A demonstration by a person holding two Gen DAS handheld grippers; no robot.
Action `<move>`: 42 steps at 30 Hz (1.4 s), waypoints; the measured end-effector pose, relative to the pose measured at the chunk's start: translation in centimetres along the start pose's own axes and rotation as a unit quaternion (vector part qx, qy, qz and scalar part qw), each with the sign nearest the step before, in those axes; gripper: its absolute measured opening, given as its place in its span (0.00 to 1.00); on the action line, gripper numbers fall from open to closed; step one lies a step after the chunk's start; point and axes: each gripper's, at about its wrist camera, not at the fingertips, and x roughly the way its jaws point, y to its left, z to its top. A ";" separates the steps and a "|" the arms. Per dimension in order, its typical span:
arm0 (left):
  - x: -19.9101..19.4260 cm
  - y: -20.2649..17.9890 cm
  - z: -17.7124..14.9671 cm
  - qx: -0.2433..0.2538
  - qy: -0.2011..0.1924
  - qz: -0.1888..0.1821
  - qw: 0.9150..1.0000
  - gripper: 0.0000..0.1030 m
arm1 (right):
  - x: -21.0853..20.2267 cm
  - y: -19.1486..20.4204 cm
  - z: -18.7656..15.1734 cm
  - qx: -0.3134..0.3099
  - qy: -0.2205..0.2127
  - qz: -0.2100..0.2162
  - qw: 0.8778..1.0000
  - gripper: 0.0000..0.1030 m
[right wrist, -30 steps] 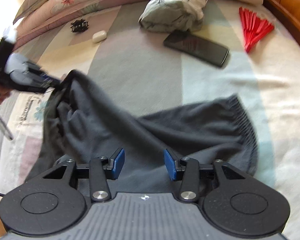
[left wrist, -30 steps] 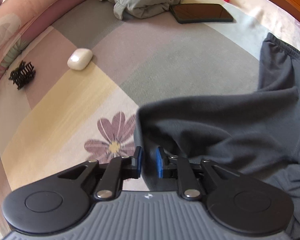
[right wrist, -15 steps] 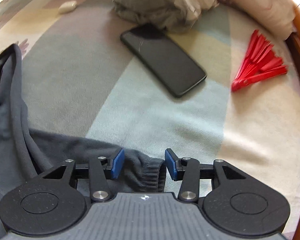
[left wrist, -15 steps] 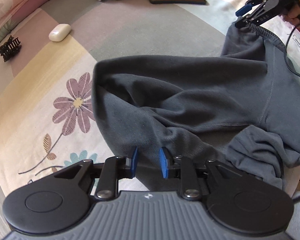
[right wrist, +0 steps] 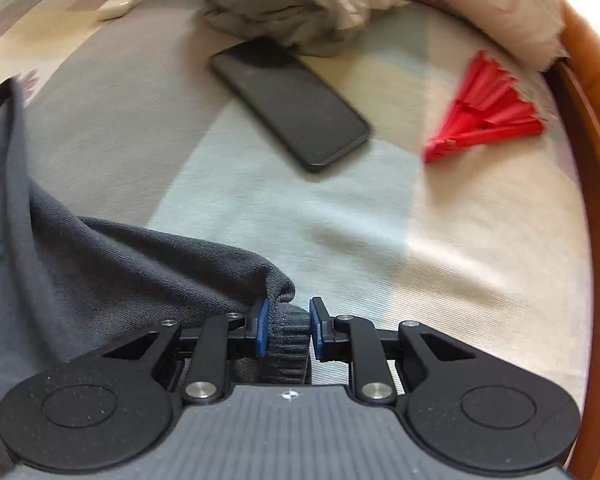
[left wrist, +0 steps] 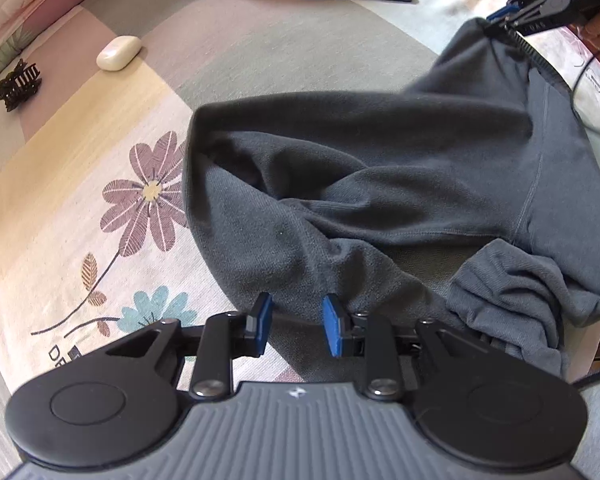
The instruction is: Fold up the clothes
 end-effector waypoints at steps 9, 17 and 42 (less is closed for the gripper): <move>-0.1 0.1 0.1 0.005 -0.004 -0.002 1.000 0.28 | -1.4 -1.5 -0.1 0.036 -0.012 -0.016 0.999 0.33; -0.5 0.1 0.0 -0.008 -0.017 0.005 1.000 0.28 | -1.2 3.5 3.8 -0.007 -0.044 0.073 0.996 0.20; 5.6 -0.3 12.8 0.063 -0.098 -0.005 0.993 0.26 | 1.0 9.1 3.6 -0.057 -0.023 0.139 0.988 0.09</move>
